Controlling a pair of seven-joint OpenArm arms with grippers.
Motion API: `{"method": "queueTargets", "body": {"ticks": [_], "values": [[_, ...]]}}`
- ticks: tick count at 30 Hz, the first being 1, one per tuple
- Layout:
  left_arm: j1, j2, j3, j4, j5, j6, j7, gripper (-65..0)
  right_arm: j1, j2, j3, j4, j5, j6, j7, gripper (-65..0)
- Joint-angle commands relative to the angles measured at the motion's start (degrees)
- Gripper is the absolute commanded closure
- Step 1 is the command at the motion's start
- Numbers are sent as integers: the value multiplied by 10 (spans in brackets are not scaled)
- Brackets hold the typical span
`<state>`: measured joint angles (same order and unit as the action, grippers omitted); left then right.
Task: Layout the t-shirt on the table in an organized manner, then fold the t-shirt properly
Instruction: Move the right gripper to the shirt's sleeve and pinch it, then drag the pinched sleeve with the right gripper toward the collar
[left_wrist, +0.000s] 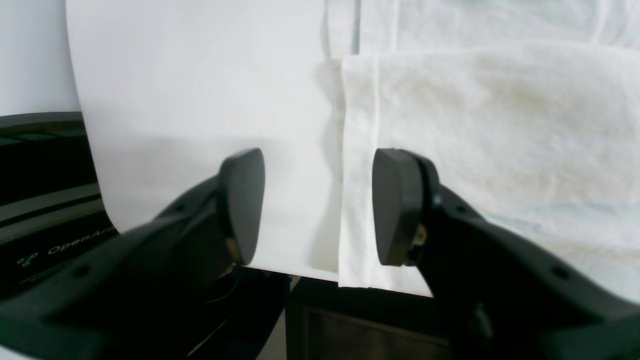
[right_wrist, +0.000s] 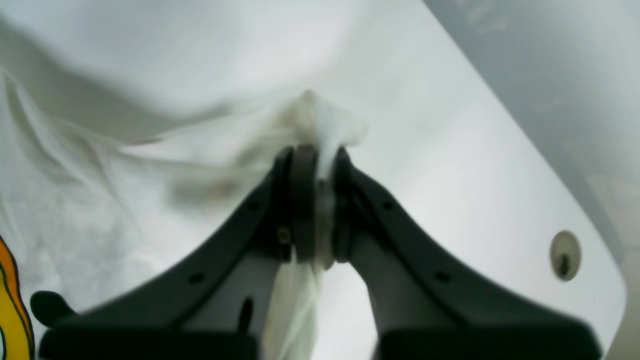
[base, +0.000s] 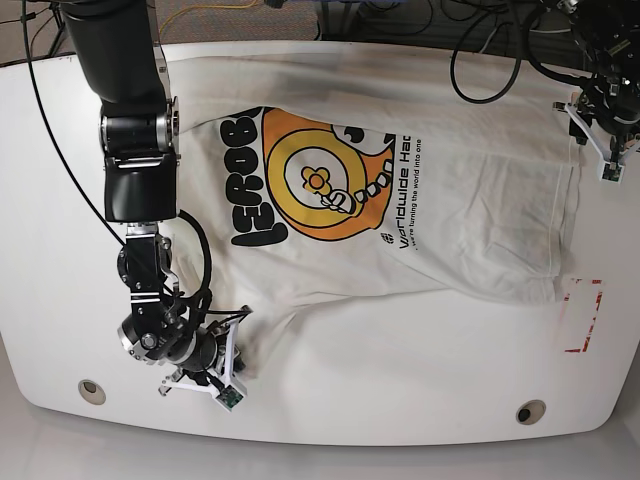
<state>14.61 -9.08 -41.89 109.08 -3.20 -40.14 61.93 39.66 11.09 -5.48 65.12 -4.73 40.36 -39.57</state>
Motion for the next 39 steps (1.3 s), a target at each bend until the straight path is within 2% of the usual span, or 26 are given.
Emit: {"method": "queueTargets", "body": {"ticks": [1, 6, 9, 13, 16, 19, 29, 32, 39], "values": [[-1, -8, -2, 9, -1, 1, -6, -307, 33, 3, -5, 9, 6, -4, 16, -63], [-1, -8, -2, 9, -1, 1, -6, -307, 42, 3, -16, 8, 5, -4, 38, -76], [-1, -8, 1, 9, -1, 1, -6, -307, 43, 4, -16, 8, 4, -4, 43, -151], [1, -8, 18, 2, -1, 1, -6, -307, 43, 11, -16, 9, 4, -4, 44, -400], [1, -9, 18, -3, -1, 1, -6, -307, 43, 15, -16, 11, 4, -4, 51, -555], [1, -8, 18, -5, -1, 1, -6, -307, 40, 21, -16, 15, 4, -4, 54, -636], [-1, -8, 19, -5, -1, 1, -6, -307, -36, 50, -3, 53, 11, -4, 36, -563], [-1, -8, 20, -5, -1, 1, -6, -307, -67, 47, 46, 54, 12, -4, 37, -520], [-1, -10, 41, -5, -1, 1, -6, -307, -122, 15, 167, 55, 6, -4, 38, -431]]}}
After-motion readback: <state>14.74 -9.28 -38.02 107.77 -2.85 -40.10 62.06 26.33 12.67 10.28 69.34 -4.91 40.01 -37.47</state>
